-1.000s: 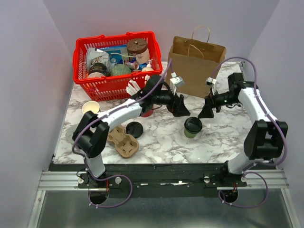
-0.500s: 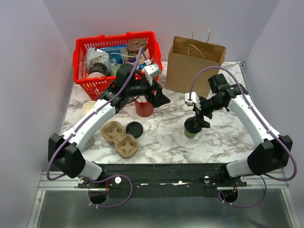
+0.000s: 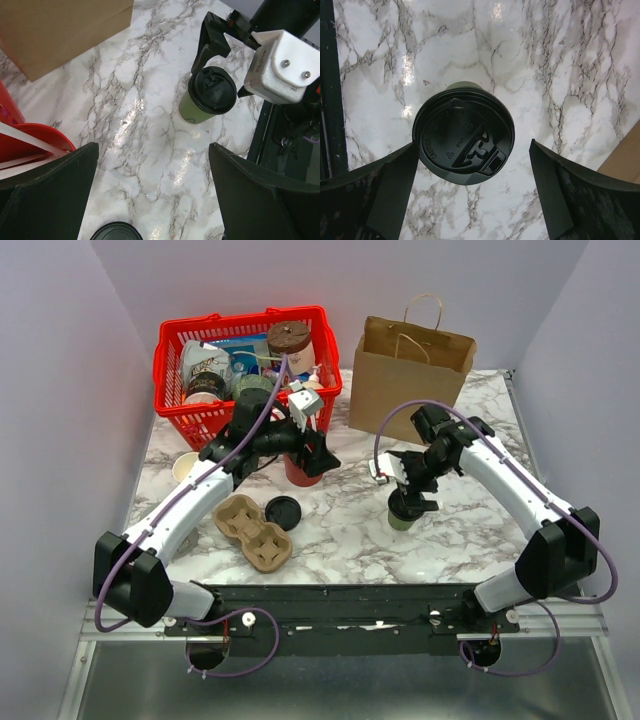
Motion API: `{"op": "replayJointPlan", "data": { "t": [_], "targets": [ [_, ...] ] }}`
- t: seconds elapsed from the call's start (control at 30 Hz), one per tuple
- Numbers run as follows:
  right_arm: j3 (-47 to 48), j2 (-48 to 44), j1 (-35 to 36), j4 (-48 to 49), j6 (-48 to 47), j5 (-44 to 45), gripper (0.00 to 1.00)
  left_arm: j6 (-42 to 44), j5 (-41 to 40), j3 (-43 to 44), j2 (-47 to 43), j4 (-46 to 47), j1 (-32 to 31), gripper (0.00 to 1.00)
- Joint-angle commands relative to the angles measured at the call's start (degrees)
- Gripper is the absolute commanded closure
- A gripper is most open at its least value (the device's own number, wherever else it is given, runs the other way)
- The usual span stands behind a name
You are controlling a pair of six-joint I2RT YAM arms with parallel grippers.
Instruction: Pack the takeout coffee
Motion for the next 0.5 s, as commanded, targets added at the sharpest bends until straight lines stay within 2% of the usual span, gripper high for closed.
{"op": "replayJointPlan", "data": {
  "t": [0.0, 0.23, 0.47],
  "targets": [
    [2.36, 2.50, 0.57, -2.76, -3.02, 3.39, 0.00, 0.53, -1.23, -0.82, -2.59, 0.39, 0.79, 0.01],
    [2.19, 4.26, 1.19, -5.58, -3.82, 4.09, 0.00, -0.79, -1.15, -2.05, -2.67, 1.62, 1.49, 0.01],
    [-0.18, 2.51, 1.80, -3.82, -3.03, 3.49, 0.01, -2.55, -0.53, -1.97, -1.53, 2.67, 1.85, 0.01]
  ]
}}
